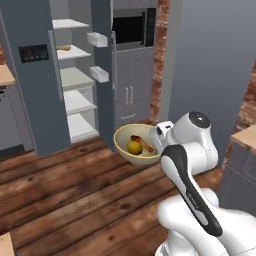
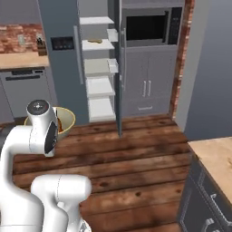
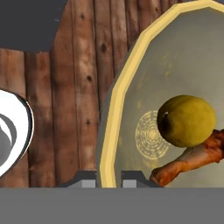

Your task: Pick the chicken drumstick and lemon from their plates and place them in the bowl. Then put the bowl in the fridge.

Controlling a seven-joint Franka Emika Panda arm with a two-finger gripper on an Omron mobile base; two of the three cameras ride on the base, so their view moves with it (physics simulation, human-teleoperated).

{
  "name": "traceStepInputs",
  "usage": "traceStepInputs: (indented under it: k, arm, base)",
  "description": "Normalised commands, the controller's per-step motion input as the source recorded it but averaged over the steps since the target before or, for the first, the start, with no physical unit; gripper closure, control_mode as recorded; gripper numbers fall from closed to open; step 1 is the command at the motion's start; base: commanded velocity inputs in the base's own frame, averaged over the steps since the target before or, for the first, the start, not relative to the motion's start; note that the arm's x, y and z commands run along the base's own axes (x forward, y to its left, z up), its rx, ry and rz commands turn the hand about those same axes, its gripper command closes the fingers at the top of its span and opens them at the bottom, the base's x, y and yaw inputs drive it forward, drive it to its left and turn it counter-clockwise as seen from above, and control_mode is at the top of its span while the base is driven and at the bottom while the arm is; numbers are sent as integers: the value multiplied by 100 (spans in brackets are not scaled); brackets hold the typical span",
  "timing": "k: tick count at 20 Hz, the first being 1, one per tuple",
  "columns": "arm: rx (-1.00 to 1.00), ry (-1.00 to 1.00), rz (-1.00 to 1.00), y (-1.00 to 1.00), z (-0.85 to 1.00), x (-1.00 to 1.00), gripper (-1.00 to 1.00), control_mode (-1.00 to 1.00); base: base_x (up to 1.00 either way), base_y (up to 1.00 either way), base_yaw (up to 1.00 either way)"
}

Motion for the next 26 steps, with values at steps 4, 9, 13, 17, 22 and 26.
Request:
traceStepInputs:
  k: [4,9,13,17,22,26]
  arm:
    - [0,0,0,0,0,0,100,100]
    - [0,0,0,0,0,0,100,100]
    - [0,0,0,0,0,0,100,100]
    - [0,0,0,0,0,0,100,100]
    - [0,0,0,0,0,0,100,100]
    - [0,0,0,0,0,0,100,100]
  base:
    - [94,0,0]
    - [94,0,0]
    - [94,0,0]
    - [94,0,0]
    - [94,0,1]
    - [94,0,2]
